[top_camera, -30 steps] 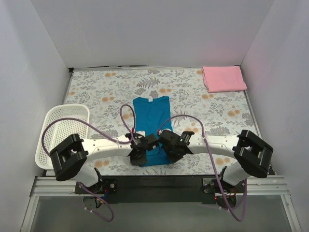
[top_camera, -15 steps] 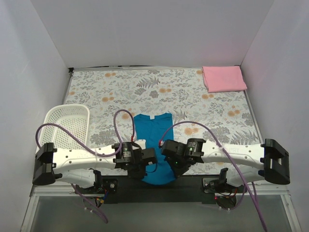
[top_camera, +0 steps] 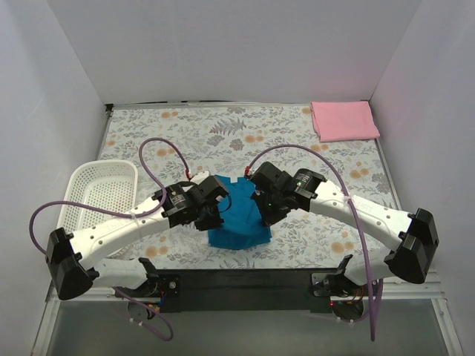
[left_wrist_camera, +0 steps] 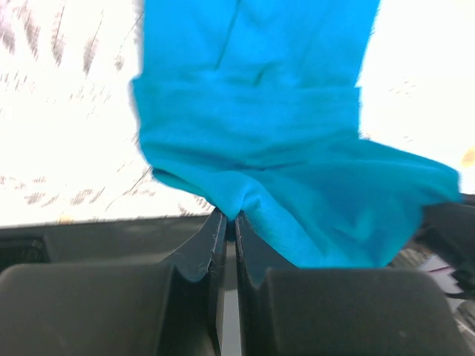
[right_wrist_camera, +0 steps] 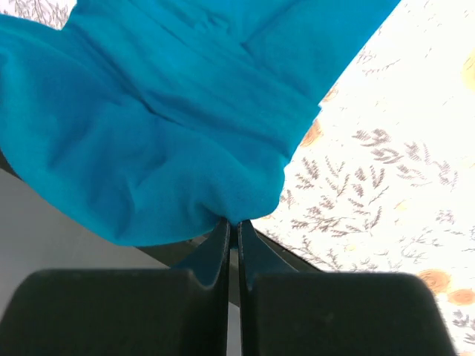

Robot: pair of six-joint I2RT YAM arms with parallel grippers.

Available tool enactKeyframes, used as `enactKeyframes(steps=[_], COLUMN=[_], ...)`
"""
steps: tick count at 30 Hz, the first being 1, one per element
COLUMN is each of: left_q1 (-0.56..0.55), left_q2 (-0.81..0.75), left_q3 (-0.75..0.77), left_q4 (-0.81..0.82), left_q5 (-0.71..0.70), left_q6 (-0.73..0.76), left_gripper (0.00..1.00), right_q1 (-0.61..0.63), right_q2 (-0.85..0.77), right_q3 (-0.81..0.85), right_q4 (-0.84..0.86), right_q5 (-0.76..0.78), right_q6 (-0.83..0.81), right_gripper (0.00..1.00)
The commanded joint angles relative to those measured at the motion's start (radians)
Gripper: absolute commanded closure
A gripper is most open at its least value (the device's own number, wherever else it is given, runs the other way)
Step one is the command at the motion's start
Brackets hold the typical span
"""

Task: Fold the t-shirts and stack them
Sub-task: Fold the tshirt

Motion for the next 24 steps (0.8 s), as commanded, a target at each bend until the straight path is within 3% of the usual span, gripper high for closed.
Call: enactKeyframes(steps=[1,9,24], left_q1=[0.052,0.214,0.476], left_q2=[0.009,0.038,0.265], left_q3=[0.070,0.124,0.108], left_q4=[0.063,0.136,0.369], left_q5=[-0.016,0.028,0.128], left_q6=[0.097,0.210,0.338], left_gripper=[1.00,1.00,1.00], right_q1=[-0.044,-0.193,-0.389], right_q2=[0.031,0.106,0.445], right_q3=[0.100,0.219,0.431], right_q4=[-0.027,-0.038,0.006], right_q5=[-0.026,-0.085,-0.150], right_q6=[-0.091,-0.201,-0.370], right_gripper=[0.99,0.99,0.99])
